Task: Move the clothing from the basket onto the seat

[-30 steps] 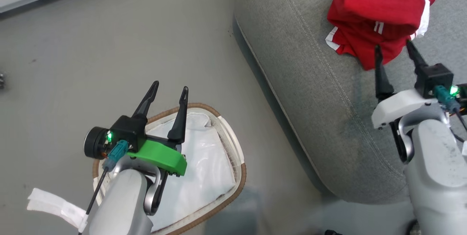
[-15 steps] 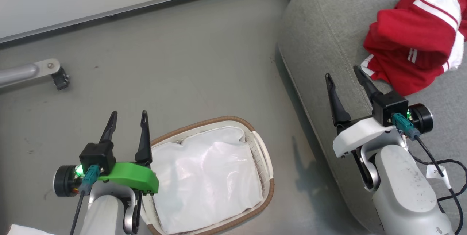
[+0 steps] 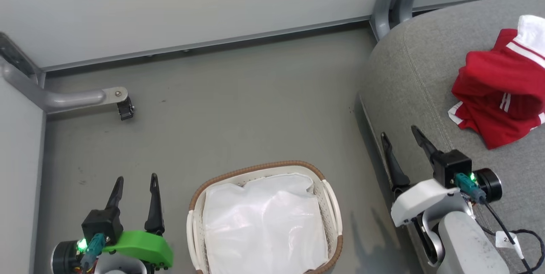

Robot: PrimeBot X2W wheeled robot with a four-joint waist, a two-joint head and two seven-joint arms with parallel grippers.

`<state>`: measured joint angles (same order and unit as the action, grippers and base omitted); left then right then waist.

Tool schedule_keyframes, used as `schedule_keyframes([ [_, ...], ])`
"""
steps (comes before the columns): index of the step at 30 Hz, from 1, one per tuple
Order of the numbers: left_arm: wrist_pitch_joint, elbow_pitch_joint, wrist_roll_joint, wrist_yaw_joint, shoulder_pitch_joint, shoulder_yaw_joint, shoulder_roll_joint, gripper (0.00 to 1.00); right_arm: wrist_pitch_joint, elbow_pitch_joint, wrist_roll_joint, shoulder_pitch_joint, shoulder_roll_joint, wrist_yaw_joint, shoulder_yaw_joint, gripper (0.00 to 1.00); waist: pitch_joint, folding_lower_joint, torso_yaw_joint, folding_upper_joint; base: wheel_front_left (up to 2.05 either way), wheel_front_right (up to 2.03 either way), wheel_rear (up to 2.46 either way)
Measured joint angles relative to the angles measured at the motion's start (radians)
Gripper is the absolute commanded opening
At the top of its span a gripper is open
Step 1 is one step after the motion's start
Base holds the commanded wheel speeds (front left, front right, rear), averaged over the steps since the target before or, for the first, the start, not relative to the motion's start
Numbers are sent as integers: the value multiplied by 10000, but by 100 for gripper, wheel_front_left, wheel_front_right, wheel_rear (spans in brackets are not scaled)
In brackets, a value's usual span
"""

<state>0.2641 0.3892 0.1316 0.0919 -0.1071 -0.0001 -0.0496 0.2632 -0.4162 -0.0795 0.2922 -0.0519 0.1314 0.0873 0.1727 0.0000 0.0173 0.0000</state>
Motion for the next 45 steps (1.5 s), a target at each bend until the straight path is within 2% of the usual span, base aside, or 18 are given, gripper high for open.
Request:
schedule_keyframes([
  [6,2,-42,230,138,597,222,-2,100,0,-125,-226,-648,17,0,69,100,-584,0,134,0,0,0,0],
  [14,2,84,1051,263,1155,357,-2,100,0,-349,-355,-1314,25,0,8,100,-1124,0,125,0,0,0,0],
  [15,0,134,1049,270,1186,351,2,0,-2,-426,-355,-1359,29,0,-21,0,-1144,0,120,0,0,0,0],
  [20,-205,384,1377,270,1197,385,54,0,-184,-644,-754,-1503,73,2,-107,0,-1164,0,113,0,0,0,0],
  [45,-1273,-199,5622,284,1024,594,54,0,-1273,107,-5331,-1586,69,0,-675,0,-1272,0,54,0,0,0,0],
])
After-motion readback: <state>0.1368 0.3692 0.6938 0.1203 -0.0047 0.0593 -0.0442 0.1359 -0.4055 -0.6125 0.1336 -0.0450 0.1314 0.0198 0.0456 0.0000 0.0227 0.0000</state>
